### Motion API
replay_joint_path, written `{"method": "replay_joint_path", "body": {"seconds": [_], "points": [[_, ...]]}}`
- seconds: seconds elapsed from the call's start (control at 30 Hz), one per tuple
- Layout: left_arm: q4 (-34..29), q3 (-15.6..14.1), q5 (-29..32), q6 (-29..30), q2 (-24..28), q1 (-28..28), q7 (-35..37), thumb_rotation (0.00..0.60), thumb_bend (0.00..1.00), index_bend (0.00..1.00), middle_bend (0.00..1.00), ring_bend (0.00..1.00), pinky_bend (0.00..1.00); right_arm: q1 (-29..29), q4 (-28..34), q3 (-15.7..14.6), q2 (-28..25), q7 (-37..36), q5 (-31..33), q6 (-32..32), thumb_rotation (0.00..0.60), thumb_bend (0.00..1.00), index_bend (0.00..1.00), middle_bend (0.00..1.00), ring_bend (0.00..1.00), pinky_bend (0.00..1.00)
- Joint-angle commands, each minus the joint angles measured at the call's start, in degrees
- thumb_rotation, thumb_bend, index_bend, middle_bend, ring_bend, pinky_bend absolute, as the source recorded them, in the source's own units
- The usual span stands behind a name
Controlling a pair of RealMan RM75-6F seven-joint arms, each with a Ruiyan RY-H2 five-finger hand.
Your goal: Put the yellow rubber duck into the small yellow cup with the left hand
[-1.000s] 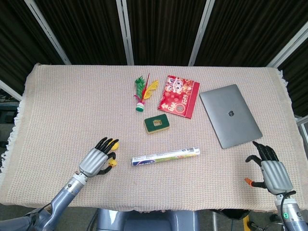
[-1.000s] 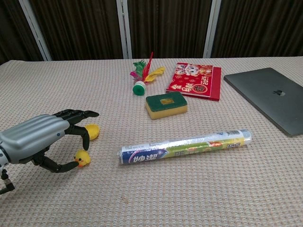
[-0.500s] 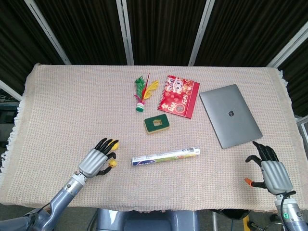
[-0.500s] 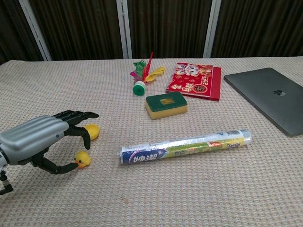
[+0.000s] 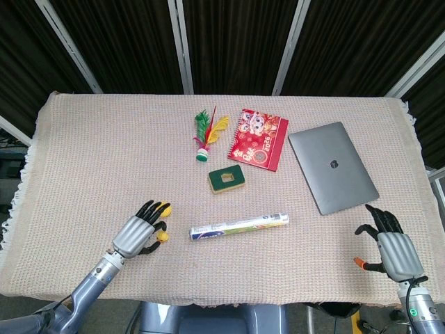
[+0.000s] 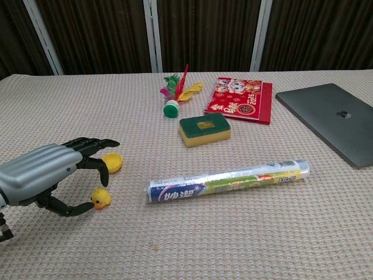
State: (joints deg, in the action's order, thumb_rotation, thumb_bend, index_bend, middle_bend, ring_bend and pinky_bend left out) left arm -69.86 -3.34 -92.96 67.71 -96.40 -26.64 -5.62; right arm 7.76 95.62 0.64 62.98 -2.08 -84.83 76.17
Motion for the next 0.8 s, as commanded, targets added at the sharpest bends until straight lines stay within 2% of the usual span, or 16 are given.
{"method": "replay_joint_path", "body": {"seconds": [0.03, 0.8], "points": [[0.41, -0.12, -0.06, 0.33, 0.07, 0.22, 0.12, 0.6, 0.32, 0.41, 0.0, 0.0, 0.0, 0.01, -0.02, 0.02, 0.0, -0.06, 0.03, -0.02, 0.6, 0.0, 0.41, 0.01, 0.0, 0.0], [0.98, 0.27, 1.3, -1.45, -1.3, -0.18, -0.58, 0.6, 0.32, 0.44, 0.0, 0.0, 0.0, -0.03, 0.17, 0.04, -0.08, -0.67, 0.18, -0.21, 0.6, 0.0, 0.41, 0.01, 0.0, 0.0]]}}
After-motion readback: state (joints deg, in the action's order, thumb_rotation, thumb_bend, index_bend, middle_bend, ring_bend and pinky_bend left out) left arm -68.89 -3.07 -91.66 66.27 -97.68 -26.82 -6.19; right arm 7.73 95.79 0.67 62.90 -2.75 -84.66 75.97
